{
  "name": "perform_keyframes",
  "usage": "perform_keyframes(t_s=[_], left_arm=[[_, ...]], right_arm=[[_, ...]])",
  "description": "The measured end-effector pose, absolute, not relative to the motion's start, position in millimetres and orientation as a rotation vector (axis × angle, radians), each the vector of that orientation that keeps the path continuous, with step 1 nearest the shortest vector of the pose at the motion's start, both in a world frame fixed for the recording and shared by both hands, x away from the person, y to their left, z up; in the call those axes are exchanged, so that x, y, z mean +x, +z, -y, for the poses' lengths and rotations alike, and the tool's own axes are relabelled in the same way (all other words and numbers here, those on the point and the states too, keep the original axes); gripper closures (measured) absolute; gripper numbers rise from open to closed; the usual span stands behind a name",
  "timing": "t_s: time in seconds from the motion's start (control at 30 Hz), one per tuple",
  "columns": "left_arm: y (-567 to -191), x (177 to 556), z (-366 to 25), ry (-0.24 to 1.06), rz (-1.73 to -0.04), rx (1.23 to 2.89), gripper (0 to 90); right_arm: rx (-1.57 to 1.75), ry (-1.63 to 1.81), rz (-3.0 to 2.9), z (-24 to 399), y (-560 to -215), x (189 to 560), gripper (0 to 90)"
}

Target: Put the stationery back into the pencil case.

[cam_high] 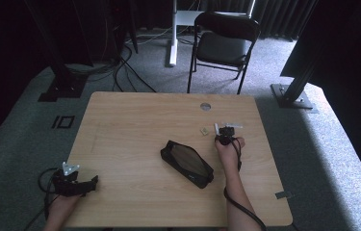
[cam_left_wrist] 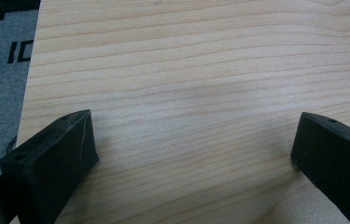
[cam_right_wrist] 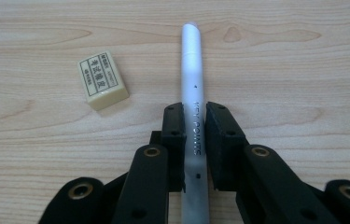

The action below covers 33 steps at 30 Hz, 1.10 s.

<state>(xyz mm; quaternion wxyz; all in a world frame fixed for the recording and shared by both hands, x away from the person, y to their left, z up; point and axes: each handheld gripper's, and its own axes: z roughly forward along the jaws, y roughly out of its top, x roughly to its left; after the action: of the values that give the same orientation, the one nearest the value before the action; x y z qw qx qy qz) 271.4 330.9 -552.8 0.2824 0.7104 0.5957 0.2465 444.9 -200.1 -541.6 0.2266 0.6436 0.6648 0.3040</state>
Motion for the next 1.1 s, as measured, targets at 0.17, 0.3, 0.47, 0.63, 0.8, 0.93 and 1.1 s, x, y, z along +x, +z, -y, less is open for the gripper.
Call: perform_keyframes(t_s=[0.17,0.3,0.47,0.63,0.8,0.93,1.1], left_arm=[[-553,271,-331,0.66,-1.595,1.902,0.3],[-553,271,-331,0.66,-1.595,1.902,0.4],[-553,271,-331,0.66,-1.595,1.902,0.4],[-553,271,-331,0.66,-1.595,1.902,0.4],[-553,271,-331,0.66,-1.595,1.902,0.3],[-553,271,-331,0.66,-1.595,1.902,0.4],[-553,271,-331,0.66,-1.595,1.902,0.4]], right_arm=[[1.795,0.865,-1.833,205,-538,443,78.7],[1.788,0.866,-1.838,209,-533,442,78.7],[1.783,0.88,-1.846,214,-528,439,78.6],[1.778,0.884,-1.866,216,-525,436,78.6],[1.752,0.922,-1.854,216,-517,433,78.6],[1.739,0.947,-1.861,215,-511,431,78.7],[1.723,0.962,-1.865,215,-505,428,78.6]])
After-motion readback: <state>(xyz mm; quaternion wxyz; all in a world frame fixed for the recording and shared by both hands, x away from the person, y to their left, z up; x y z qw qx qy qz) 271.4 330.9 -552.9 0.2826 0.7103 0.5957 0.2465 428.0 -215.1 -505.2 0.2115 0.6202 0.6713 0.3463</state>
